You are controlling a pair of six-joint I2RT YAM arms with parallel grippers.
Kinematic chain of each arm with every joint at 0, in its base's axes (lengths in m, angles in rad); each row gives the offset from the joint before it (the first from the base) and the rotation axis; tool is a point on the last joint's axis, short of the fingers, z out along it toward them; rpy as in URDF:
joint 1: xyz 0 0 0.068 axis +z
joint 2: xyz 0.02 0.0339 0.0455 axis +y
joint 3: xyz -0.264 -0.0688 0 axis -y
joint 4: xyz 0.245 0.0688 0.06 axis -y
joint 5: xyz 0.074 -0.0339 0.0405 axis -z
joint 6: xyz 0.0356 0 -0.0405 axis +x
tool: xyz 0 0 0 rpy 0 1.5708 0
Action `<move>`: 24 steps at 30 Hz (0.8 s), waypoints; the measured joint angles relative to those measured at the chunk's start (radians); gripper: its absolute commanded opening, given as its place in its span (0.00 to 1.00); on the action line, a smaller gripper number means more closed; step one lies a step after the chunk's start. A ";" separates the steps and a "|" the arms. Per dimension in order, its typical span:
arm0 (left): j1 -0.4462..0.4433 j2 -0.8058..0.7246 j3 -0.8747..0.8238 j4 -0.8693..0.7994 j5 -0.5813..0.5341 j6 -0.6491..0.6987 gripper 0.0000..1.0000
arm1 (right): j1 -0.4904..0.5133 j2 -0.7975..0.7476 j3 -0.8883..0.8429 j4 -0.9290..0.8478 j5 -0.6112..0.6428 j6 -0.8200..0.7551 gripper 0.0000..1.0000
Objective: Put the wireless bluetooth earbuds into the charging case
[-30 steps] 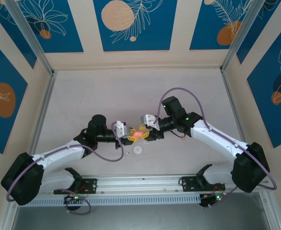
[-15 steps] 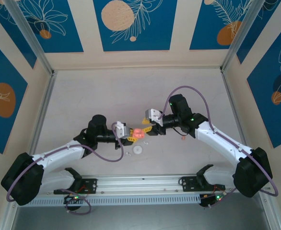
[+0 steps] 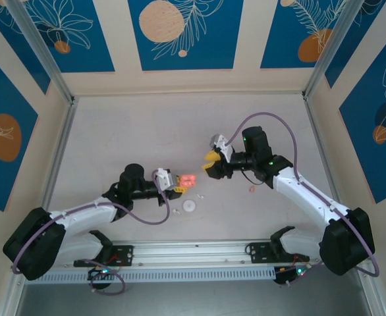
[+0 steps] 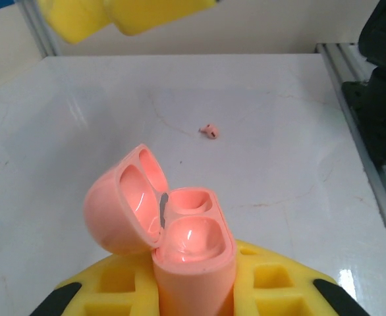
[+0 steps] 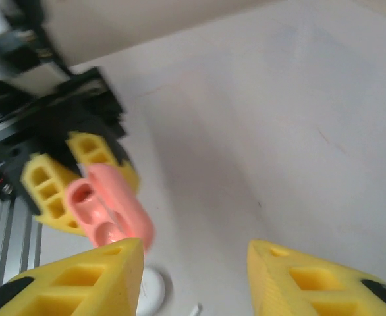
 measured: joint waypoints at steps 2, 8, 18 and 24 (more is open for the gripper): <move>0.000 0.000 -0.012 0.005 -0.020 -0.005 0.15 | -0.016 0.038 0.034 -0.063 0.073 0.071 0.45; 0.000 -0.008 -0.028 0.005 -0.077 -0.018 0.15 | -0.076 0.265 0.203 -0.280 0.233 0.255 0.43; 0.000 -0.039 -0.029 -0.017 -0.118 -0.018 0.15 | -0.087 0.517 0.258 -0.367 0.275 0.357 0.46; 0.000 -0.057 -0.029 -0.044 -0.132 -0.010 0.15 | -0.087 0.569 0.265 -0.361 0.283 0.383 0.47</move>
